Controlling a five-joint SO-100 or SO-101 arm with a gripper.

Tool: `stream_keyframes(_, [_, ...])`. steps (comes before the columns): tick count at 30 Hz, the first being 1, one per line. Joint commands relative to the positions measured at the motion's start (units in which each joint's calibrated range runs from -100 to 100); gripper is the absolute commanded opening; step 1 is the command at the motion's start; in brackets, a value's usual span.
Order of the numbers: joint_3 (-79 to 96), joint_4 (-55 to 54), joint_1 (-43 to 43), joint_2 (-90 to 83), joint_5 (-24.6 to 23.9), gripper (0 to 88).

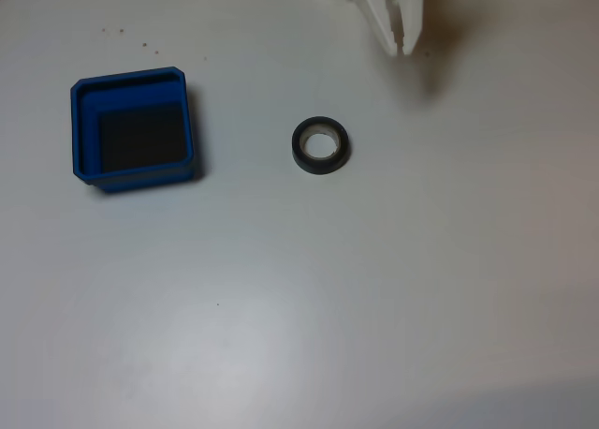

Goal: Pick the black tape roll and drop it in the blue box

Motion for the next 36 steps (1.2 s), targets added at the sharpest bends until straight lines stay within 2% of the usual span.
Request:
stream_keyframes(1, [0.9, -0.7, 0.3, -3.0, 0.3, 0.7])
stream_keyframes(36, [0.9, -0.7, 0.2, -3.0, -0.1, 0.7])
